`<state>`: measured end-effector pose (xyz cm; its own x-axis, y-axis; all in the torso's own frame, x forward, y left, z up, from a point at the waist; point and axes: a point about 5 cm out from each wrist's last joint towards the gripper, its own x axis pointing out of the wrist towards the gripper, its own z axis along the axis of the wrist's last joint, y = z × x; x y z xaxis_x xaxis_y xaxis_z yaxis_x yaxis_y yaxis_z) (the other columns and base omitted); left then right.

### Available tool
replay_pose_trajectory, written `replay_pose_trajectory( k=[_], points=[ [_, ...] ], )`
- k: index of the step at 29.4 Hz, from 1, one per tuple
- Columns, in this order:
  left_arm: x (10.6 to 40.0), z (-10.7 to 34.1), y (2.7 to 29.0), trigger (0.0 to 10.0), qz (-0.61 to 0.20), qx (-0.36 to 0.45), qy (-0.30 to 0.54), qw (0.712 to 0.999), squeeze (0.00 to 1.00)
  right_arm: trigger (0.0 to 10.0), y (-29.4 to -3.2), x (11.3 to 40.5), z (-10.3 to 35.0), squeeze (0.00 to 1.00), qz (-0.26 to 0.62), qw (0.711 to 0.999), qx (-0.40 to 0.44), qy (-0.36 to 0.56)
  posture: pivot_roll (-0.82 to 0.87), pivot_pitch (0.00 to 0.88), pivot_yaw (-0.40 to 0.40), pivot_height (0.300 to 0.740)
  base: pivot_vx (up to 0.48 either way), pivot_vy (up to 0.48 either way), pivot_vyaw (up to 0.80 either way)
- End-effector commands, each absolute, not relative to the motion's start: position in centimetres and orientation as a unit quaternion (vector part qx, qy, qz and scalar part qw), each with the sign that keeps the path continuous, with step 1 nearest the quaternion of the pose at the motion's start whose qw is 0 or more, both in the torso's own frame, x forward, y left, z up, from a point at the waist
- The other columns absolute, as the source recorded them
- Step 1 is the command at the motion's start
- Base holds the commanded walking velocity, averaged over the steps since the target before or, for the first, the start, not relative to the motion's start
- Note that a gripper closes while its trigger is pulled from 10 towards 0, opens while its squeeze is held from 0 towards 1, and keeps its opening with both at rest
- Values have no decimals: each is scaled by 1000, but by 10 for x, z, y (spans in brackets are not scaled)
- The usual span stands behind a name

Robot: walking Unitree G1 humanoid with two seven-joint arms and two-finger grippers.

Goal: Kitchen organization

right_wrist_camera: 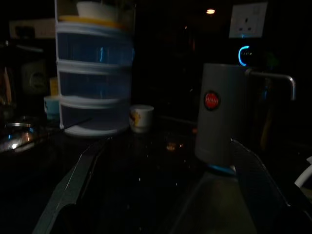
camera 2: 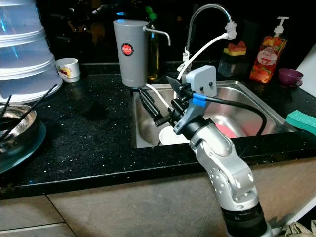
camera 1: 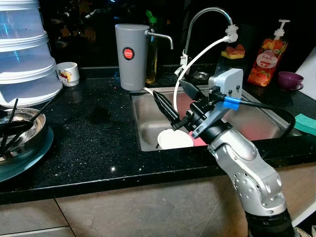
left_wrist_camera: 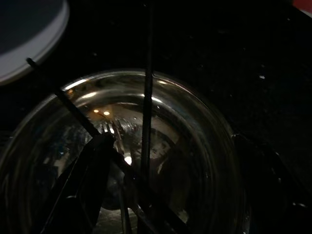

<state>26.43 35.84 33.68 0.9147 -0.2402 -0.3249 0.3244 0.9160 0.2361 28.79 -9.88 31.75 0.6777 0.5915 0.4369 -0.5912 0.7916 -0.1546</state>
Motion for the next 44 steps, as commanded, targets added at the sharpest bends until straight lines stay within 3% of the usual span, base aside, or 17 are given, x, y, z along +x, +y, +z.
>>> replay_pose_trajectory(
  k=[1,5,11,12,19,20,25,36,44],
  points=[
    [260,348,358,10000,-168,150,149,963,0,10000,-100,283,317,0,331,915,-2,-231,184,140,-7,740,0,0,0],
    [260,352,359,10000,-173,153,153,961,0,10000,-104,280,317,0,331,917,-9,-224,182,136,3,740,0,0,0],
    [272,346,376,10000,-102,149,132,975,0,10000,-109,276,315,0,329,920,-17,-215,179,130,6,740,0,0,0],
    [274,343,384,10000,-68,130,134,980,1000,10000,-110,276,315,0,326,921,-20,-213,176,129,4,740,0,0,0],
    [273,348,387,10000,-66,67,136,986,988,10000,-112,277,315,0,326,922,-23,-208,181,125,-5,740,0,0,0],
    [272,349,384,10000,-73,44,141,986,0,10000,-112,277,315,0,327,922,-24,-206,182,123,-8,740,0,0,0],
    [272,348,382,10000,-101,-14,155,983,0,10000,-110,277,315,0,332,921,-26,-203,184,120,-10,740,0,0,0],
    [274,325,393,10000,-61,9,220,974,0,10000,-112,277,314,0,329,922,-24,-202,178,113,-1,740,0,0,0],
    [287,303,387,10000,-78,-27,227,970,0,10000,-112,279,314,0,330,922,-20,-200,190,114,-28,740,0,0,0]
  ],
)
